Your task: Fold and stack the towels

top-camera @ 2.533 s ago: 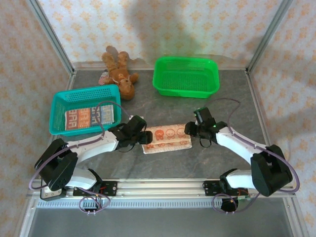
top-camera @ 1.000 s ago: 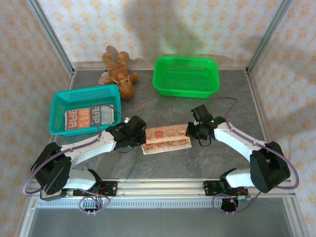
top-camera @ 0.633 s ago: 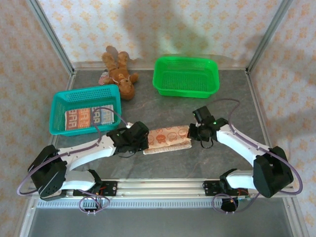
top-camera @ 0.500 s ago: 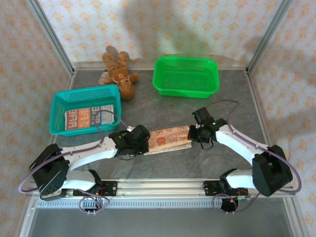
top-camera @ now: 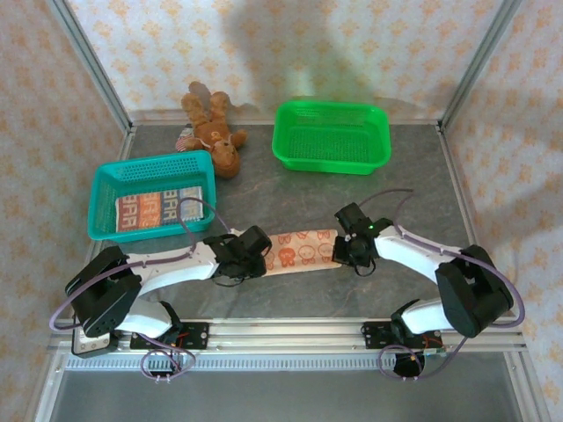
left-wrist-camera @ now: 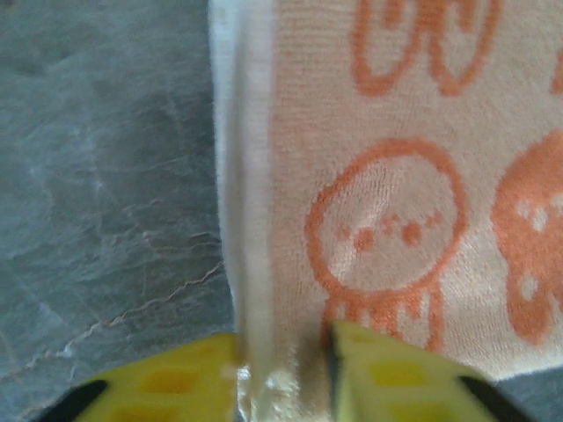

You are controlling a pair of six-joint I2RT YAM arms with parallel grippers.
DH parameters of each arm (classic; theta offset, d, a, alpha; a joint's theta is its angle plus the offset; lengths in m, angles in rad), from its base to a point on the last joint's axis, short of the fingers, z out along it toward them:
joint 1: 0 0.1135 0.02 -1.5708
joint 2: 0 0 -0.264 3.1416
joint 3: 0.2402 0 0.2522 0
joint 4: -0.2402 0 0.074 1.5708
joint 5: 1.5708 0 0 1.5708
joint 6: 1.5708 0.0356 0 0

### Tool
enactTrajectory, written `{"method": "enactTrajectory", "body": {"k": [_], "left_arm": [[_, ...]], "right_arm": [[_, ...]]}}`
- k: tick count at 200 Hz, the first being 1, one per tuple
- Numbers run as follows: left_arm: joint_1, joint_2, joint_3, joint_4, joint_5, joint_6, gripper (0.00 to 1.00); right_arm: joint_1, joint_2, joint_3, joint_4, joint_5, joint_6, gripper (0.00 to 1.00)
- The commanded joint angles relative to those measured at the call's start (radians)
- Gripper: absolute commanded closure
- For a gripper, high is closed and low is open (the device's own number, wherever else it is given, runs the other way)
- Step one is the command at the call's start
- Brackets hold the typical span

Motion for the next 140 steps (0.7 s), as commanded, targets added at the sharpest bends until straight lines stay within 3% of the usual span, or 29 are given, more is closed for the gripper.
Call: {"method": "enactTrajectory", "body": {"k": [1, 19, 35, 72, 140], "left_arm": [[0.0, -0.019, 0.021, -0.096, -0.068, 0.021, 0.5], [0.015, -0.027, 0.036, -0.108, -0.089, 0.038, 0.47], [0.03, -0.022, 0.038, -0.074, -0.079, 0.045, 0.46], [0.034, 0.029, 0.078, 0.0, -0.082, 0.066, 0.44], [0.032, 0.15, 0.097, 0.003, -0.09, 0.045, 0.45]], "right_arm": [[0.005, -0.018, -0.007, -0.003, 0.028, 0.013, 0.78], [0.007, -0.059, 0.013, -0.022, 0.044, 0.009, 0.6], [0.008, -0.094, 0.035, -0.037, 0.06, 0.005, 0.52], [0.01, -0.174, 0.047, -0.026, 0.086, 0.023, 0.46], [0.024, -0.182, 0.041, -0.002, 0.101, 0.036, 0.44]]}}
